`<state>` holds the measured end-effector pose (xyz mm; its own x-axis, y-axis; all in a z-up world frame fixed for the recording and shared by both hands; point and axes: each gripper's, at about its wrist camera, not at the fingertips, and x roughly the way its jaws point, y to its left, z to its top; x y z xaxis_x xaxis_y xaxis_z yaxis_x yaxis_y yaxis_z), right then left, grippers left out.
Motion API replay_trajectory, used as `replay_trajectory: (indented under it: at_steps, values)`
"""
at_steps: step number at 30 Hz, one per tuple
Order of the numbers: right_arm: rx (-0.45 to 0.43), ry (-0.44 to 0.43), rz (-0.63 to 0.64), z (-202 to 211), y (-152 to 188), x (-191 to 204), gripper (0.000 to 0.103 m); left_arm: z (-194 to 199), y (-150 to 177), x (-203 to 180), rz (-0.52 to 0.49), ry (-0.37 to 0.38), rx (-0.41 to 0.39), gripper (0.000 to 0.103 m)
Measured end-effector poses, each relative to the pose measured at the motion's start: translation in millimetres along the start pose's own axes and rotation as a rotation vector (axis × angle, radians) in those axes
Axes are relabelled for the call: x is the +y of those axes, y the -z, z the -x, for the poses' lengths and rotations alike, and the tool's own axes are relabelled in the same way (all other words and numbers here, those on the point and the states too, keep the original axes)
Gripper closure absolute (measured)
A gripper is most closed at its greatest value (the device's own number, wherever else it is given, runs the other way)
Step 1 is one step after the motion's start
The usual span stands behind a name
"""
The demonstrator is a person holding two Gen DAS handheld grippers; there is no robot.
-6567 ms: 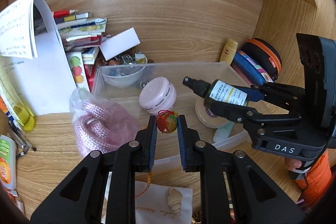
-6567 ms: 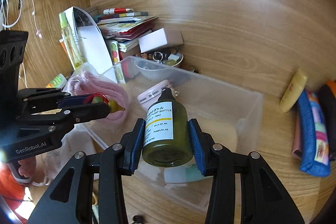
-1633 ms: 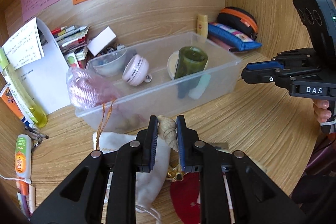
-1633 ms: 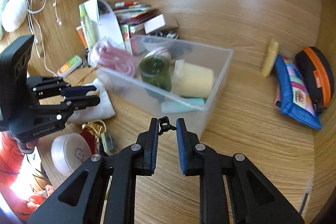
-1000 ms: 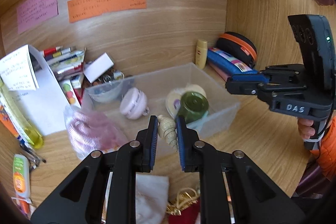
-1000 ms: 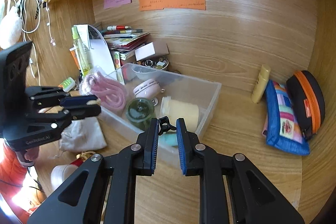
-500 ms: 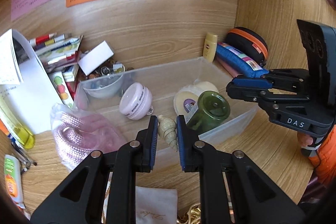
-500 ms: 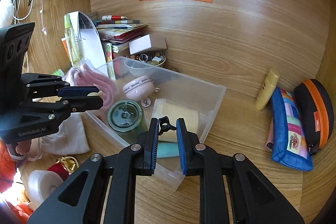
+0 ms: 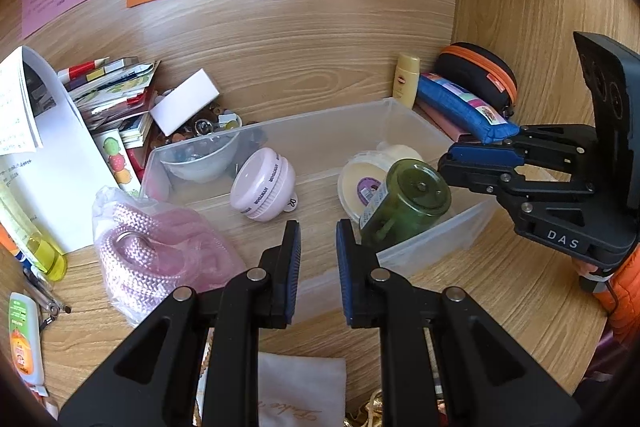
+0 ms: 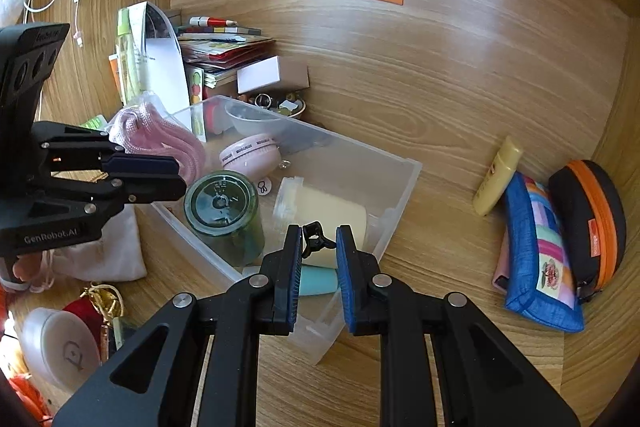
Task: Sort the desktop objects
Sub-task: 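Carry the seashell over the clear box and open the left tool, then withdraw the left tool and move the right tool to the white tape roll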
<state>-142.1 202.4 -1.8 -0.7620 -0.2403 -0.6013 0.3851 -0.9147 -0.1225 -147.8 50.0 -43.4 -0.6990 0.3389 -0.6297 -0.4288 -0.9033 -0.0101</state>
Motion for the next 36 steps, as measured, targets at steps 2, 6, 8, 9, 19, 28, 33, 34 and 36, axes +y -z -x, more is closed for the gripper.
replay_trajectory:
  at_steps: [2,6,8,9,19,28,33,34,36]
  values:
    - [0.002,0.011,0.014,-1,0,2,0.088,0,0,1,0.003,-0.004,-0.001,0.083]
    - [0.001,0.028,0.036,-1,2,5,0.086,1,1,0,0.0,-0.028,-0.008,0.074]
    - [-0.007,0.033,0.042,0,2,7,0.081,2,1,1,0.002,-0.034,-0.012,0.068]
    - [-0.012,0.036,0.045,1,2,7,0.075,3,1,1,0.001,-0.037,-0.015,0.061]
    - [-0.043,0.033,0.019,8,1,4,0.064,11,4,-6,-0.045,-0.097,-0.077,0.041]
    - [-0.062,0.051,-0.029,14,-2,-4,0.028,22,3,0,-0.029,-0.148,-0.126,0.026]
    - [-0.031,0.104,-0.043,9,-4,-9,0.027,38,0,15,0.036,-0.155,-0.167,0.009]
    - [-0.023,0.112,-0.049,9,-4,-10,0.027,42,0,20,0.053,-0.161,-0.167,0.009]
    - [-0.014,0.102,-0.059,11,-5,-11,0.027,49,1,28,0.077,-0.166,-0.168,0.009]
